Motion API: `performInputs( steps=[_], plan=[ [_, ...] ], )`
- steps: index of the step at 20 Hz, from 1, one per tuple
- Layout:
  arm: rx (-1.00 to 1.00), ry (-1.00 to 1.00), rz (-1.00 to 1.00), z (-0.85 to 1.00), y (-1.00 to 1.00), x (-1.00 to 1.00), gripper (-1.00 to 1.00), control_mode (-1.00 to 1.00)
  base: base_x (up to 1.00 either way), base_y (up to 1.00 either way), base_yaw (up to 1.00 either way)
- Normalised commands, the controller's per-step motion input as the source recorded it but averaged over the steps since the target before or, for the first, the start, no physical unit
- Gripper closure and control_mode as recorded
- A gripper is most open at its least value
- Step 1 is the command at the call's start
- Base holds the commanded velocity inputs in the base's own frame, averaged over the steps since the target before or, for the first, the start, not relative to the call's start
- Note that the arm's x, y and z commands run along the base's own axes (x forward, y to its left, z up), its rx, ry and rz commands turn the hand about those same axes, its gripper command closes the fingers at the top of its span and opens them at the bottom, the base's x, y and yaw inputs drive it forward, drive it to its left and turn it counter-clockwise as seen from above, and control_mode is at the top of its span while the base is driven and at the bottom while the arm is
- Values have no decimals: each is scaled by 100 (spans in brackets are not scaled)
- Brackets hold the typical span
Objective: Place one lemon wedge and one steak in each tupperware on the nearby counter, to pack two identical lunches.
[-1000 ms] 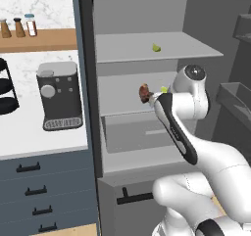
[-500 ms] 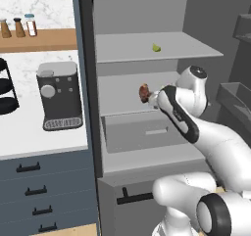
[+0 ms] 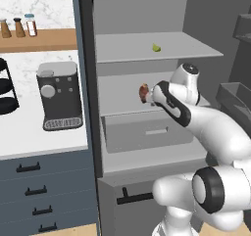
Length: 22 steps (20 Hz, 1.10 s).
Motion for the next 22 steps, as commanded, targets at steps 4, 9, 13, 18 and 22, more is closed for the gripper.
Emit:
performInputs(
  steps=[4,9,13,18,22],
  plan=[
    [0,1,0,-12,0,42,-100,-100,0,0,0],
    [0,1,0,-16,10,60,-100,-100,0,0,0],
    [0,0,0,-18,5,53,-100,-100,0,0,0],
    [0,0,0,-18,0,46,-100,-100,0,0,0],
    [0,0,-1,-18,0,58,-100,-100,0,0,0]
  ],
)
